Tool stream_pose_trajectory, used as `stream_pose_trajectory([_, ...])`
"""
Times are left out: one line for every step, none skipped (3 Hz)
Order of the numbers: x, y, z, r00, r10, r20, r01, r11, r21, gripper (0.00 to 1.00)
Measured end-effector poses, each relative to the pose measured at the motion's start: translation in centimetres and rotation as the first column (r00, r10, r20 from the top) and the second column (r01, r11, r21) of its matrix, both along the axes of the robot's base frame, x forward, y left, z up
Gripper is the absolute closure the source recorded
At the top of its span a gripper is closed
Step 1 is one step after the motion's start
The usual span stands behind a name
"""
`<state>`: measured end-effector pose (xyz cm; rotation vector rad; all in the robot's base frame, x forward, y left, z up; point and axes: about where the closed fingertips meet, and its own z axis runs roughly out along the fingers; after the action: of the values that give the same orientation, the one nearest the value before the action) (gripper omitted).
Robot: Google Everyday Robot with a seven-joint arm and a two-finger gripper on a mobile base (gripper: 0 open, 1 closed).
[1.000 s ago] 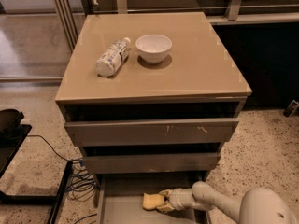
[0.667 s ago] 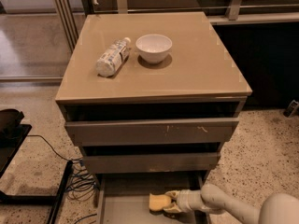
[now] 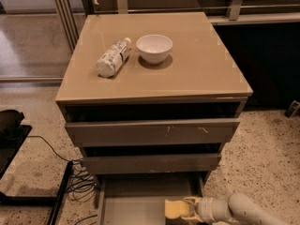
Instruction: Pick sponge from bottom drawer and place on counter
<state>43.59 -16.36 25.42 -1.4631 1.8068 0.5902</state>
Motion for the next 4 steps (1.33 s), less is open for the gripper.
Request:
stream_pose_trajectory([-1.0, -1.2, 6.2, 0.9982, 0.012, 0.059, -0.01, 0.999, -0.039, 1.0])
stream_pose_trajectory([-0.3, 0.7, 13.2, 0.9889, 0.058, 0.137, -0.043, 0.993, -0.107, 1.0])
stream_pose_trajectory([-0.5, 1.2, 21.0, 0.9726, 0.063, 0.224, -0.027, 0.987, -0.16, 1.0])
stream_pose_trajectory([-1.4, 0.3, 28.1, 0.9518, 0.064, 0.3, -0.001, 0.978, -0.207, 1.0])
